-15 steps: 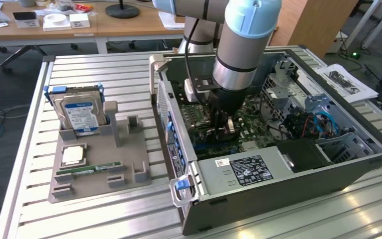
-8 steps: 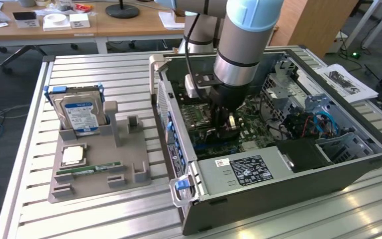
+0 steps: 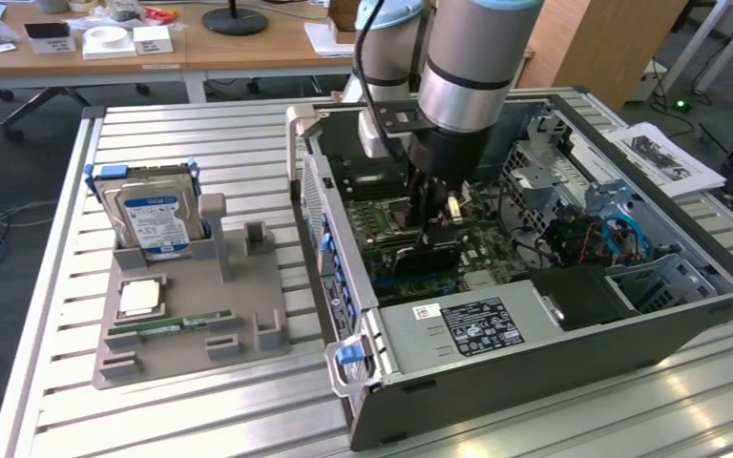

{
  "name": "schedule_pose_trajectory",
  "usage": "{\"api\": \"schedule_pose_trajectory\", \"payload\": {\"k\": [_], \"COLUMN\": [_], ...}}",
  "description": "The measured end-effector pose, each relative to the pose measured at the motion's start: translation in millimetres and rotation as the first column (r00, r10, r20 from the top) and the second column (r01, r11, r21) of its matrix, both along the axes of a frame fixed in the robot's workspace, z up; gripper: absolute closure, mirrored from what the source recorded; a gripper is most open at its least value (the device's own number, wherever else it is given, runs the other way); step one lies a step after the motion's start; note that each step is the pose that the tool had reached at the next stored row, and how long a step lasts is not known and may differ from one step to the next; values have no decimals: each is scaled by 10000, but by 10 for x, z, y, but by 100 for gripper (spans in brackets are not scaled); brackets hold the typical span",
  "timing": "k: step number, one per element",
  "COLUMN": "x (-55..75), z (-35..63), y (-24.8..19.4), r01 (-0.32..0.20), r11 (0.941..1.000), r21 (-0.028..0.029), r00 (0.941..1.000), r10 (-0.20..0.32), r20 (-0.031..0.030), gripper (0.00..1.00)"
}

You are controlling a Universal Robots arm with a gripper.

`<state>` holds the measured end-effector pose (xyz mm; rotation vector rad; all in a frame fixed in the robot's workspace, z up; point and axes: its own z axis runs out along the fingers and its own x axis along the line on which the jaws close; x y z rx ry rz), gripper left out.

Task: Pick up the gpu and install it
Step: 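Insert the gpu into the slot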

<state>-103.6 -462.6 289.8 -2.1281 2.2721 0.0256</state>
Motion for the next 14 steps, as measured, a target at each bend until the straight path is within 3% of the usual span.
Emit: {"api": "schedule_pose_trajectory", "payload": {"k": [7, 14], "x": [0, 0], "z": [230, 282], "y": [0, 0], "r01": [0, 0], "r11": [10000, 10000], "r21": [0, 1], "r00": [10000, 10000], "r10": [0, 0], "r20": [-1, 0], "gripper": [54, 54]}}
